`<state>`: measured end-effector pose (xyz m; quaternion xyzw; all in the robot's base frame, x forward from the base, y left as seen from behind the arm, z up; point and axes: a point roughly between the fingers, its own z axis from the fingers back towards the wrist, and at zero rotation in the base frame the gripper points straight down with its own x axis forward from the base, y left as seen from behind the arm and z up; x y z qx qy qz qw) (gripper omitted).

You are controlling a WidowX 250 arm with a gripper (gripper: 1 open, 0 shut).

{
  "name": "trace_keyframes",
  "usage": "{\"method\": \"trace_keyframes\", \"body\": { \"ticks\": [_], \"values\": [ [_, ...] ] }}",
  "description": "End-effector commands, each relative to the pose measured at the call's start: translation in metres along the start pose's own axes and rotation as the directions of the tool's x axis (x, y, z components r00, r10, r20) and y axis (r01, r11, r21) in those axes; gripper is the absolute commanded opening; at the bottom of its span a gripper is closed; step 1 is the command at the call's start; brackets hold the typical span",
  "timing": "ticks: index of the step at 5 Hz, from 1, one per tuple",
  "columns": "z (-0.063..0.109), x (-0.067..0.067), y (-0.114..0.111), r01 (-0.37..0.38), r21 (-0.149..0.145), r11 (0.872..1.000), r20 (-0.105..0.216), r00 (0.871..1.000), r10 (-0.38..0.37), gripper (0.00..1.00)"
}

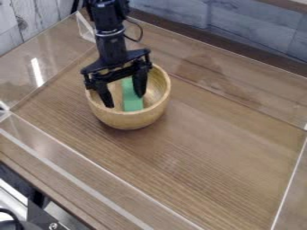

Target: Move green object from inside the wooden bowl to the table next to it

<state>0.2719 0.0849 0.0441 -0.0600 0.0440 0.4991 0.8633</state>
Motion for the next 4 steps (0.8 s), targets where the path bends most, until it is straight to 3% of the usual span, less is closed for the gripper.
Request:
{"method": "trace_keyframes", "body": {
  "ticks": [1, 2, 4],
  "values": [
    [0.01, 0.003, -0.007, 0.047, -0.015, 0.999, 0.006, 0.999, -0.047, 1.0],
    [0.015, 0.004, -0.009, 0.08, -0.016, 0.997, -0.006, 0.997, -0.08, 1.0],
    [0.033, -0.017, -0.011, 0.078, -0.035, 0.996, -0.029, 0.996, -0.079, 1.0]
  ]
}}
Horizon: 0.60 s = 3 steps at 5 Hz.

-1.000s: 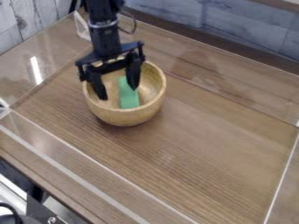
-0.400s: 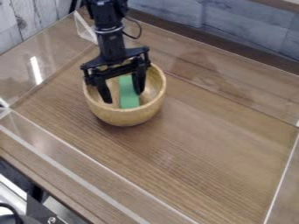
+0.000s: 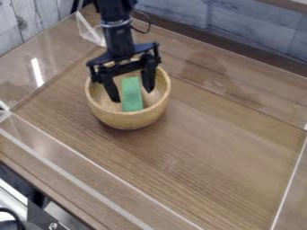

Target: Move green object from inside the wooden bowl to the table next to it

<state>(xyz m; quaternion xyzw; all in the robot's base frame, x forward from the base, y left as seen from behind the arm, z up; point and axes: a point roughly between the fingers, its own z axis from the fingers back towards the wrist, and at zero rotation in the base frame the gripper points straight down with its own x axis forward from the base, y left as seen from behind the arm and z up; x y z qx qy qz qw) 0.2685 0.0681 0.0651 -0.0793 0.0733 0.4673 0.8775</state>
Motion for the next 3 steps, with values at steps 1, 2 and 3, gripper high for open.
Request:
{"method": "trace_keyframes", "body": {
  "ticks": [1, 2, 3],
  "values": [
    [0.018, -0.006, -0.004, 0.015, -0.038, 0.999, 0.04, 0.999, -0.014, 1.0],
    [0.004, -0.002, -0.01, 0.062, -0.034, 0.998, 0.035, 0.998, -0.061, 1.0],
    [-0.01, 0.004, -0.013, 0.105, -0.031, 0.994, 0.032, 0.994, -0.104, 1.0]
  ]
}}
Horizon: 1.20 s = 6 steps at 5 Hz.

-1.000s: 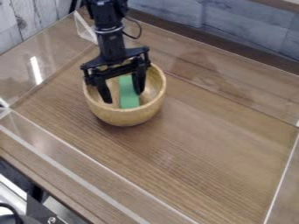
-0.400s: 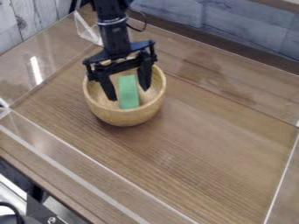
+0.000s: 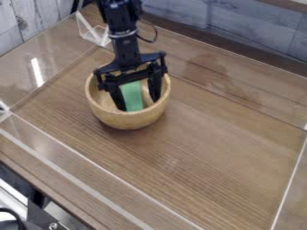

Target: Move green object from inside the wooden bowl to the table next to it

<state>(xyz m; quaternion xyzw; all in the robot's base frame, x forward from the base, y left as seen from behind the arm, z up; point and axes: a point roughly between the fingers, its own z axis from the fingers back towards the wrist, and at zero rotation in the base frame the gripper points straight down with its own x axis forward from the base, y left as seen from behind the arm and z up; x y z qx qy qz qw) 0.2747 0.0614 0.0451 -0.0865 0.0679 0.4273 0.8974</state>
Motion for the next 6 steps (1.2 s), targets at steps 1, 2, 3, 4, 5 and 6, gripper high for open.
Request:
{"method": "trace_keyframes", "body": {
  "ticks": [1, 2, 3, 4, 5, 6],
  "values": [
    [0.017, 0.001, -0.002, 0.063, -0.026, 0.998, 0.027, 0.998, -0.062, 1.0],
    [0.025, 0.0, 0.001, 0.11, -0.031, 0.993, 0.022, 0.994, -0.109, 1.0],
    [0.027, 0.002, -0.001, 0.126, -0.043, 0.991, 0.024, 0.992, -0.125, 1.0],
    [0.026, 0.003, -0.003, 0.13, -0.051, 0.99, 0.028, 0.991, -0.129, 1.0],
    [0.019, 0.002, 0.0, 0.087, -0.069, 0.994, 0.039, 0.996, -0.084, 1.0],
    [0.014, 0.0, 0.002, 0.054, -0.082, 0.995, 0.053, 0.997, -0.049, 1.0]
  ]
}}
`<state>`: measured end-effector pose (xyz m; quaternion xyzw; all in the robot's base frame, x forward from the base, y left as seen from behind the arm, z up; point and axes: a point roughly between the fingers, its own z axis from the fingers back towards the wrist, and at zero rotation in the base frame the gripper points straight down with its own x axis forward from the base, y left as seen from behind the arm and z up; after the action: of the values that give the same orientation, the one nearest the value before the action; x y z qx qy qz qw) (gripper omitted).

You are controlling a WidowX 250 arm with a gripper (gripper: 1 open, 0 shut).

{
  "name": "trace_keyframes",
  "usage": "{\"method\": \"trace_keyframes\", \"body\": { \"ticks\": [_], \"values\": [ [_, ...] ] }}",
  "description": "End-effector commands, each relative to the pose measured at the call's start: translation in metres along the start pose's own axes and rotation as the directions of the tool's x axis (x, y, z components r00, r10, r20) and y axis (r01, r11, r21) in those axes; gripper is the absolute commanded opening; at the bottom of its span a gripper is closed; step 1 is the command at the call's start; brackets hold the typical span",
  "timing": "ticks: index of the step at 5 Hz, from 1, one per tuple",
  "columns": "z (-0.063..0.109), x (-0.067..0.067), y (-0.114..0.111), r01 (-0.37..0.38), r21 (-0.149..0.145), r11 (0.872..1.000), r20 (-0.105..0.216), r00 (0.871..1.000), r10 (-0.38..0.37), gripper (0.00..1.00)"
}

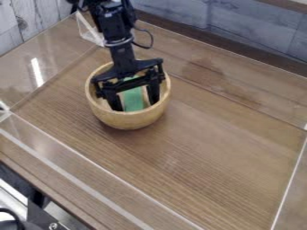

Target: Move green object from inside the wooden bowl to the table next to it

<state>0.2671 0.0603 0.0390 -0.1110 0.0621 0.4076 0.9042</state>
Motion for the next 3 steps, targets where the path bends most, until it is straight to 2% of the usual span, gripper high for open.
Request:
{"method": "trace_keyframes", "body": {
  "ticks": [1, 2, 3],
  "values": [
    [0.015, 0.002, -0.009, 0.044, -0.031, 0.999, 0.071, 0.997, -0.042, 1.0],
    [0.019, 0.0, -0.022, 0.064, -0.027, 0.998, 0.069, 0.996, -0.062, 0.0],
    [0.039, -0.005, -0.042, 0.101, -0.046, 0.994, 0.066, 0.993, -0.098, 0.0]
  ]
}}
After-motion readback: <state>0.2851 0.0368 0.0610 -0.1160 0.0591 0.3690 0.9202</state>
